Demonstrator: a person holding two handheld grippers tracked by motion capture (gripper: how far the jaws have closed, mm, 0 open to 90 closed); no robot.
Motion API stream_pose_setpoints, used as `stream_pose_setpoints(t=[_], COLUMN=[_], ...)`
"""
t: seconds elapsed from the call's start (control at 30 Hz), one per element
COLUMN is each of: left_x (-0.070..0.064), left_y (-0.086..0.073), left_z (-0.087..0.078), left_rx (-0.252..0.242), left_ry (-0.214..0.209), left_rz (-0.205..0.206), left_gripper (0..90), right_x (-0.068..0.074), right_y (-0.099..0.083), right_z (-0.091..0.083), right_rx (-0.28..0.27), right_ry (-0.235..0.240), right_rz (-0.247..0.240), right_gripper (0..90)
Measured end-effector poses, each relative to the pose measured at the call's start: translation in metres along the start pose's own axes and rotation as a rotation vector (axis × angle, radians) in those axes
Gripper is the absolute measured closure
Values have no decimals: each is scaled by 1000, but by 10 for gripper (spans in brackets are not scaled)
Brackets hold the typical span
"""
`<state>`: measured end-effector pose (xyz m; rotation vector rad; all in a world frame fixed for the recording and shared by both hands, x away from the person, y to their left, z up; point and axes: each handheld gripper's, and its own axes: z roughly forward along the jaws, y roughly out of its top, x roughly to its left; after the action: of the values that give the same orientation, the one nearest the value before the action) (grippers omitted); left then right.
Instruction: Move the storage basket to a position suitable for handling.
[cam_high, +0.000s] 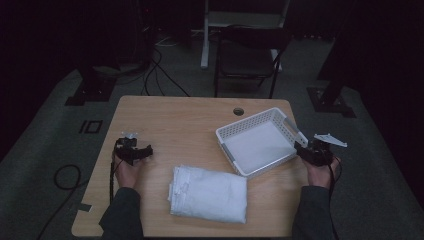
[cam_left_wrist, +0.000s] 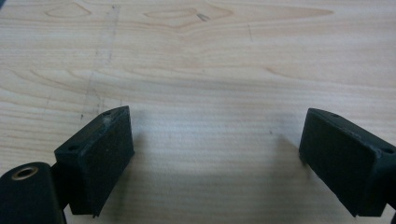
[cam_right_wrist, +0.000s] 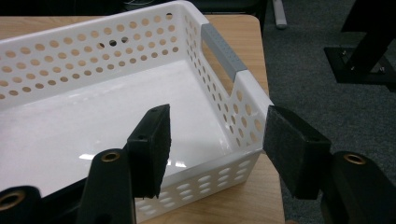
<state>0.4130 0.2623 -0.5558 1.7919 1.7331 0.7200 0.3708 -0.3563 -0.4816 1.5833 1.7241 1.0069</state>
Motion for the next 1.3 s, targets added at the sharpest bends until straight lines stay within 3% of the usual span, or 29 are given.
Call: stream_pose_setpoints(t=[0.13, 0.43, 0.83, 0.93, 1.23, 1.3], left_x=[0, -1, -5, -8, -8, -9], left_y=[0, -1, -8, -10, -10, -10], left_z=[-4, -7, -8, -9, -9, -9], left_rx=[28, 36, -14, -16, -18, -19], left_ry=[-29, -28, -43, -62, -65, -65], left_rz=[33, 31, 45, 65, 67, 67], left_gripper=[107, 128, 127, 128, 128, 128], right_x=[-1, -7, -22, -26, -39, -39], right_y=[0, 5, 15, 16, 19, 20], right_z=[7, 12, 22, 28, 48, 51], right_rx=[13, 19, 29, 38, 80, 94], right_ry=[-6, -26, -52, -43, -3, -1], right_rz=[-13, -18, -25, -14, 28, 16], right_gripper=[415, 412, 423, 430, 489, 516])
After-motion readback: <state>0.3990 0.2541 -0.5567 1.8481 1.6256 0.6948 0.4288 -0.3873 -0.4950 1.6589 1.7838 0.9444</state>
